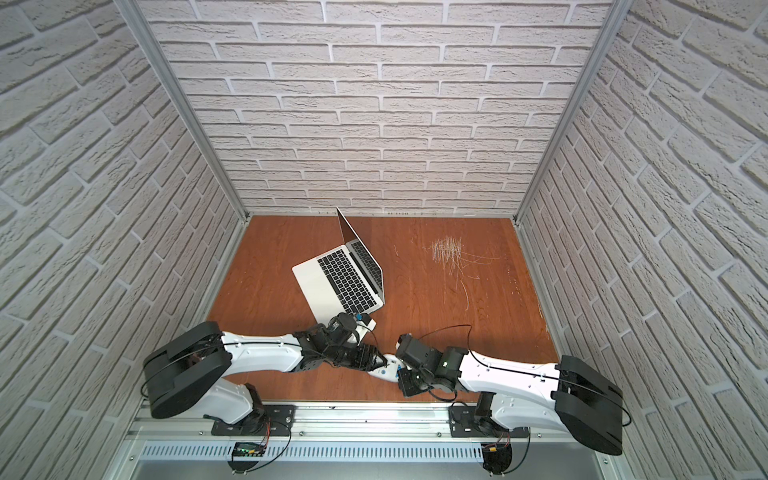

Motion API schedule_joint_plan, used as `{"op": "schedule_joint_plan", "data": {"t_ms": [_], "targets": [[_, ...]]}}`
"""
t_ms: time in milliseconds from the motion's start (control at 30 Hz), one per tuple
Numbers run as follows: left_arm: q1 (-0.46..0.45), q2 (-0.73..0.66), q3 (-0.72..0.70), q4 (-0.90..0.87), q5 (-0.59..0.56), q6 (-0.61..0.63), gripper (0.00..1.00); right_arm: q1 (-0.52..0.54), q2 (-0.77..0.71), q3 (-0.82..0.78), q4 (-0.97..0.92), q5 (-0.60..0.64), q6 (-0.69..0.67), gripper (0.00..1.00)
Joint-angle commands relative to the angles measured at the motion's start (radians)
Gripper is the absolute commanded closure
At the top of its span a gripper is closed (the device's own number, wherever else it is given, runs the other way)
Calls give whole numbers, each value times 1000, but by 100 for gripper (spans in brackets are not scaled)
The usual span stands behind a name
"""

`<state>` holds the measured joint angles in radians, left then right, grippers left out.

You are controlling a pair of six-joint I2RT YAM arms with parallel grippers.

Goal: Remove the wireless mouse receiver from the laptop
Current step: Adjust the mouse at the center of the board, then insert the USB plug into the mouse.

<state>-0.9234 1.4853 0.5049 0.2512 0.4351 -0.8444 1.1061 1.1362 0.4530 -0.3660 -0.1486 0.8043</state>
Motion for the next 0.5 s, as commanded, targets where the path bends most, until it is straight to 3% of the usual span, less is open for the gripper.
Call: {"op": "schedule_joint_plan", "data": {"t_ms": [0,200,467], "targets": [[-6,-25,-35,15,-1,-8,38,-9,-7,-3,11,8,-14,97],[-8,-53,-67,58,7,-16,48,-12,-2,-2,18,7,-14,97],[-8,-57,-71,74,7,-18,68,-15,13,-8,40,7,-13,97]]}}
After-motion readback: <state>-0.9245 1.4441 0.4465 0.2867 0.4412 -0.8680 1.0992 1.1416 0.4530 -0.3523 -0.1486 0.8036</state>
